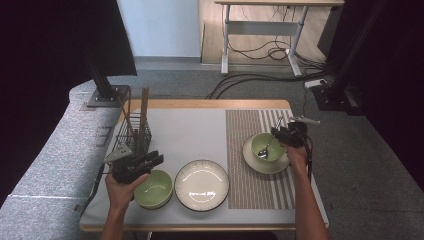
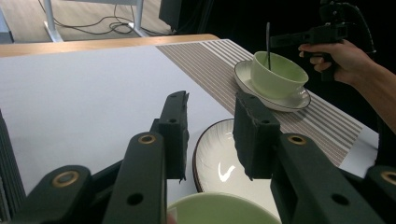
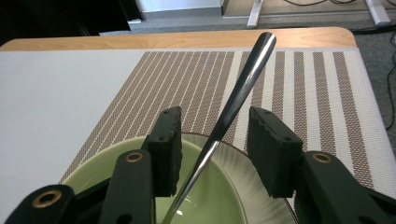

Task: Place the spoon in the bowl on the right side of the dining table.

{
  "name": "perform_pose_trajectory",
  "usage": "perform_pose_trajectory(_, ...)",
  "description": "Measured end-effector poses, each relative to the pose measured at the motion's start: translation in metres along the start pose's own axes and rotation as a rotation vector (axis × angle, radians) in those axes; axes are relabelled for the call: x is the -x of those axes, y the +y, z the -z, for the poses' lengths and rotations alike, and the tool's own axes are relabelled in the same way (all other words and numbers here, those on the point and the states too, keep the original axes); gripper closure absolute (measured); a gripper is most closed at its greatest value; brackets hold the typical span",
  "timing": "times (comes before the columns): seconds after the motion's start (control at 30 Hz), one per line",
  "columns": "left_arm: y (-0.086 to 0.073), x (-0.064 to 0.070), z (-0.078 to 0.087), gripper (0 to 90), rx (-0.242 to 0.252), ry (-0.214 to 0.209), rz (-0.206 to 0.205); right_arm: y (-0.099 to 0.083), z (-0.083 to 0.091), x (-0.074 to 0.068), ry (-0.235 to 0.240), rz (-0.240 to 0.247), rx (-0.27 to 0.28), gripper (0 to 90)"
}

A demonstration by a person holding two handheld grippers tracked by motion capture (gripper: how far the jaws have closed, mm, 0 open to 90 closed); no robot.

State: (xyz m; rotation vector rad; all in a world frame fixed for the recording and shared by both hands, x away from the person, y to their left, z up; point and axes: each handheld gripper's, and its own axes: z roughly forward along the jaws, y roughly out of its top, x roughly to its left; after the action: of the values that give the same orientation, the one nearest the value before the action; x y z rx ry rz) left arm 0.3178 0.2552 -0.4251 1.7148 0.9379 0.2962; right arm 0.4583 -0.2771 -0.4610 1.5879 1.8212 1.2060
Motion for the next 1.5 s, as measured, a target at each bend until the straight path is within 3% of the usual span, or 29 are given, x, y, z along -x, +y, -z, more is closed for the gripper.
perform_pose_trajectory(0.17,0.000,-0.001,0.000,65.6,-0.004,0.010,-0.002,-0.002,-0.005,0.005,0.008,-0.025,-0.007,55.6)
perform_pose_trajectory(0.37,-0.001,-0.001,-0.002,65.6,-0.010,0.008,-0.002,0.003,-0.006,0.003,0.019,-0.017,-0.012,55.0)
perform_pose_trajectory(0.7,-0.001,-0.001,-0.002,65.6,-0.017,0.011,-0.004,0.010,-0.017,-0.008,0.020,0.022,-0.051,54.6)
perform_pose_trajectory(1.5,0.002,-0.002,0.007,65.2,0.005,0.007,-0.002,0.020,-0.037,-0.041,0.080,0.085,-0.121,53.2)
